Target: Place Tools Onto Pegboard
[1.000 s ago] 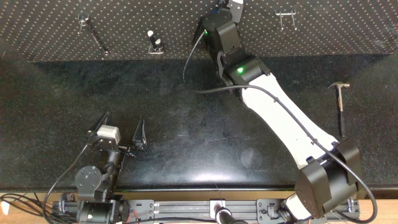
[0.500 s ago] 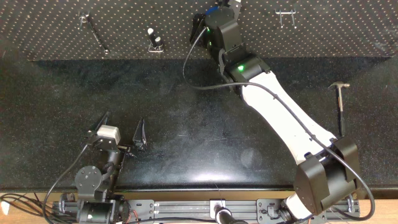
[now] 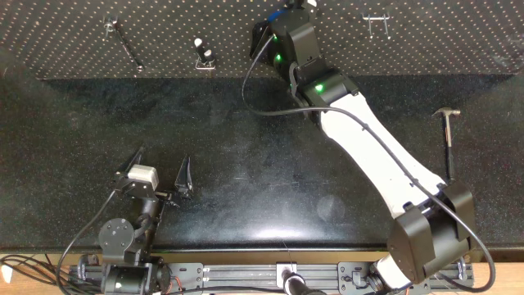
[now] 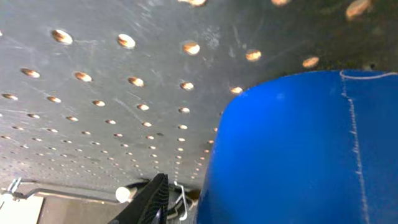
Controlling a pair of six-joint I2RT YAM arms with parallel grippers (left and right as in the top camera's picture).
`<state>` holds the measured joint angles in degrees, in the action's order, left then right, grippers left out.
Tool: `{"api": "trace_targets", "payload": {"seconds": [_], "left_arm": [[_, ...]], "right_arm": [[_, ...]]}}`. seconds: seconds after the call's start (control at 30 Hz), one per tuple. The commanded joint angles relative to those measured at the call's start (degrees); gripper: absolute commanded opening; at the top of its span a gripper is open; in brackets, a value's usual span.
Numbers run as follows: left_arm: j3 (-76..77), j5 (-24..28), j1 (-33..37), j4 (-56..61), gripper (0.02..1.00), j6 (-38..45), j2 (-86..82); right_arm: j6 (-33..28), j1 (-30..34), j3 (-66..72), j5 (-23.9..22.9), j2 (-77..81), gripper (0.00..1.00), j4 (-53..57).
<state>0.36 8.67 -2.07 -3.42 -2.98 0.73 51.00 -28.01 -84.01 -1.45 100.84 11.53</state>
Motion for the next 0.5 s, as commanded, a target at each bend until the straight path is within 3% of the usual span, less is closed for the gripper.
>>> {"api": "trace_targets", "payload": {"seconds": [0.03, 0.5], "left_arm": [[-0.04, 1.18, 0.17, -0.28, 0.996, 0.70, -0.55], [-0.04, 1.20, 0.17, -0.28, 0.996, 0.70, -0.55]], "right_arm": [[2.62, 0.72, 0.39, 1.11, -1.11, 0.338, 2.73], [3.37, 1.81, 0.33, -0.87, -2.91, 0.336, 6.73]]}}
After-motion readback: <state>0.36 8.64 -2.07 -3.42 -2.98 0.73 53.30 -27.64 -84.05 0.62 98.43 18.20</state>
